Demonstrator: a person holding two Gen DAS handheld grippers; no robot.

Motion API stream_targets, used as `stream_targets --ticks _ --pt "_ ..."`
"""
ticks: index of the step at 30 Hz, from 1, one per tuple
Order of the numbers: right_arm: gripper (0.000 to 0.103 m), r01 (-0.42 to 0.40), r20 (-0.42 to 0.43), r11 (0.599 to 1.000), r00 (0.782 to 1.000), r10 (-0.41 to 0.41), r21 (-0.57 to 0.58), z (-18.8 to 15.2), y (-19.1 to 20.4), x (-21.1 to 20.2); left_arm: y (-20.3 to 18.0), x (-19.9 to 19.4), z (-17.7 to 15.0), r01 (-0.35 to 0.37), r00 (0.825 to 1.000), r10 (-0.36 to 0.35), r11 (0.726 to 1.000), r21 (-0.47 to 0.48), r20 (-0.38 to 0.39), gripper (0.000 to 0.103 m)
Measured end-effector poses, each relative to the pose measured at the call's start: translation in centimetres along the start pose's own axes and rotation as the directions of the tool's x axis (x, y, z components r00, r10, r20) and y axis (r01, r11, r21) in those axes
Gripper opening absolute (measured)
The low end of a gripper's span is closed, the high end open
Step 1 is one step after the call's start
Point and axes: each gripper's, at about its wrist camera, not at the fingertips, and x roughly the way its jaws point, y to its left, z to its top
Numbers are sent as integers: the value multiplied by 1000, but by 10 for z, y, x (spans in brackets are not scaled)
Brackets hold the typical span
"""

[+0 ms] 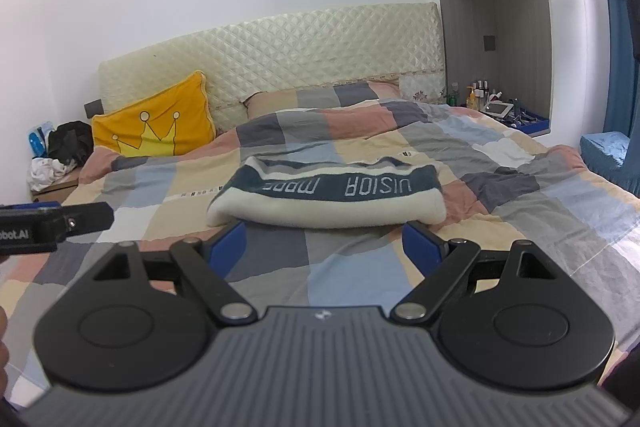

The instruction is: Fold large clothes

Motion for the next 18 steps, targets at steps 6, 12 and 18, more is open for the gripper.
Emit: stream_targets --ticks 6,12,18 --pt "87 1 -3 1000 1000 -1 1 -1 1 0 -4 1 -1 2 1000 -2 1000 0 -1 98" --pt "87 0 -11 1000 1000 0 6 -1 1 1 -3 0 -1 4 1000 -4 1000 0 0 99" --pt "87 -2 -3 1000 1000 2 -4 -1 4 2 -3 1 0 2 1000 -2 1000 -2 0 99"
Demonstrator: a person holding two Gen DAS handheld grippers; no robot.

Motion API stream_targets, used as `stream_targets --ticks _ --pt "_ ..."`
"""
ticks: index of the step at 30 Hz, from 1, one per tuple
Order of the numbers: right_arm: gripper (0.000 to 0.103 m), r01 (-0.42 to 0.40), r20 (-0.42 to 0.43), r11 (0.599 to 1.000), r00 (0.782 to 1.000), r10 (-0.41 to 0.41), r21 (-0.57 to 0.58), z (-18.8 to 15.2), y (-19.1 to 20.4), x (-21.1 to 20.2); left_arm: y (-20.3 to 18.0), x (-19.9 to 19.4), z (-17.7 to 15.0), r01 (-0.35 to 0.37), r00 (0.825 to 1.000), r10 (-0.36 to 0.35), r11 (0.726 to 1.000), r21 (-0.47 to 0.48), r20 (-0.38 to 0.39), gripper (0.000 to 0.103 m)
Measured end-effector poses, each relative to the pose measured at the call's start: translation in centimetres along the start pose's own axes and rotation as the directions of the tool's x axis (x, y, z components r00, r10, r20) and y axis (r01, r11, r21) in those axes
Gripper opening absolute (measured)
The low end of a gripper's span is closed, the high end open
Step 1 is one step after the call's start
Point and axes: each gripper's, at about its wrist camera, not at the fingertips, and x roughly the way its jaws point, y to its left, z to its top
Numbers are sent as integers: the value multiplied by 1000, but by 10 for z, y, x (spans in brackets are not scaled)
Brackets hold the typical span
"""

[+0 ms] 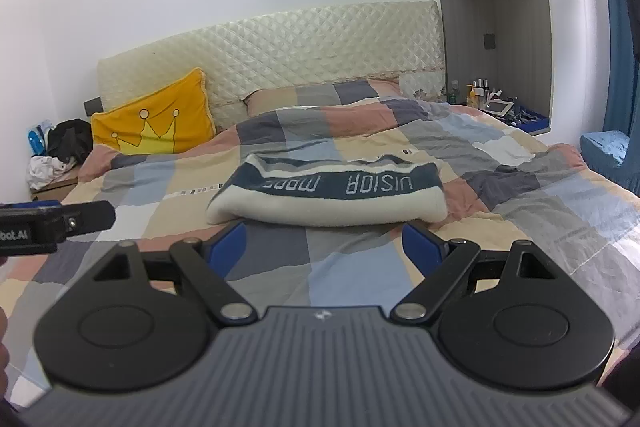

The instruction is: Fold large clothes

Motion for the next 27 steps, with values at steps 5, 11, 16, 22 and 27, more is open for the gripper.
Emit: stream_targets --ticks 5,11,16,22,27 --pt "87 -3 -5 1000 1000 3 13 -1 -2 0 -1 0 0 -2 1000 2 1000 1 -1 99" --pt "87 -4 -11 1000 1000 4 10 1 -4 1 -2 -1 0 3 1000 -3 1000 1 0 99" --pt "87 -3 -10 1000 1000 3 11 1 -4 1 -6 -3 -1 4 1000 -4 1000 4 4 100" --pt "87 -4 -10 1000 1000 4 8 1 -3 0 -8 -2 -1 4 1000 -4 1000 3 4 100" --pt "87 -2 -9 1000 1000 2 8 1 -3 0 -8 -2 -2 1 1000 -1 1000 -1 3 101"
